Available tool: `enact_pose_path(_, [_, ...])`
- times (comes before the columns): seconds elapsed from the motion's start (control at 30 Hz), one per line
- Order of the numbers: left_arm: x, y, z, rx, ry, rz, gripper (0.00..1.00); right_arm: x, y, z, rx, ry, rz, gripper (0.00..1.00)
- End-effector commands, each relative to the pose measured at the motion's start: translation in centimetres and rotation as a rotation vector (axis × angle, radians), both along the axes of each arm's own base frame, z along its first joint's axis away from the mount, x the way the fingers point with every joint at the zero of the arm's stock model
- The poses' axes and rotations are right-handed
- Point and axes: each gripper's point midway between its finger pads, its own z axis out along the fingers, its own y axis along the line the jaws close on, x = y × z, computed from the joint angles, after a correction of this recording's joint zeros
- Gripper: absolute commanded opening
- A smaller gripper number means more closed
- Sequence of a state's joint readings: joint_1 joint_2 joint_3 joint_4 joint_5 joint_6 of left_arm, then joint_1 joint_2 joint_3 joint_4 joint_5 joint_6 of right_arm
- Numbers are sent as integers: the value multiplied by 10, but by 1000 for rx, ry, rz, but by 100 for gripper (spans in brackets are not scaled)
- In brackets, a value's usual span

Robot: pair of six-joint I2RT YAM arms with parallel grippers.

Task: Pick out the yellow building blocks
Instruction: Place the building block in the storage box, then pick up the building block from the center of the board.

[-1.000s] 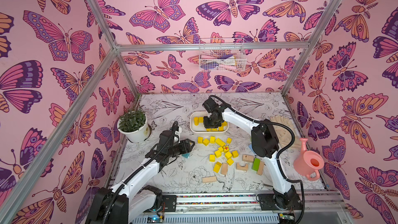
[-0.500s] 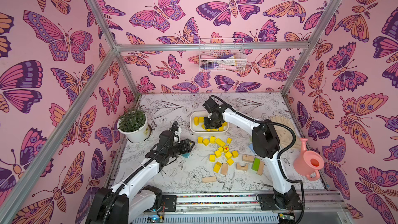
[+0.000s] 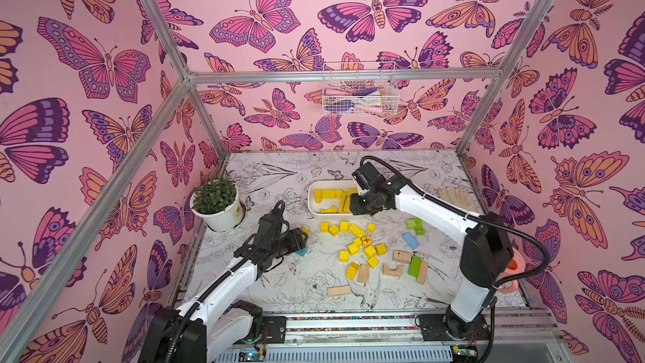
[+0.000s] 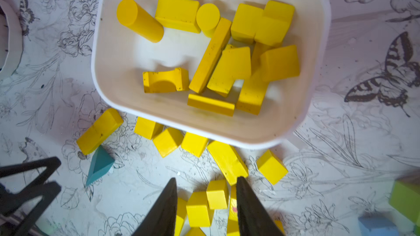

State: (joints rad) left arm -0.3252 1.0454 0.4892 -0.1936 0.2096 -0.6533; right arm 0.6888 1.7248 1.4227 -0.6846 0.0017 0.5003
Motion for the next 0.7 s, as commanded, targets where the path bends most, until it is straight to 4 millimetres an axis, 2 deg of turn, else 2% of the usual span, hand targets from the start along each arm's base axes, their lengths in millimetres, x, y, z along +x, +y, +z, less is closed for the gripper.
enact_pose_path(0.0, [-2, 18, -5, 63, 57, 85, 64, -19, -18, -8, -13, -7, -7, 43])
enact_pose_path(0.2, [1, 18, -19, 86, 138, 90, 65, -64, -58, -24, 2, -11, -44, 43])
enact_pose_path(0.27, [5, 11, -21, 71, 147, 59, 69, -77, -71, -34, -5, -5, -54, 43])
enact_pose_path(0.37, [10, 4, -21, 54, 143, 22, 70, -94, -87, -47, 22, 31, -88, 43])
enact_pose_path(0.5, [15, 7, -21, 74, 140, 36, 70, -108, -101, -52, 64, 25, -121, 44])
enact_pose_path(0.6, [21, 9, -19, 98, 133, 39, 70, -109, -110, -53, 116, -7, -167, 45])
enact_pose_path(0.67, [24, 8, -30, 122, 179, 26, 70, -108, -117, -55, 146, -22, -208, 45])
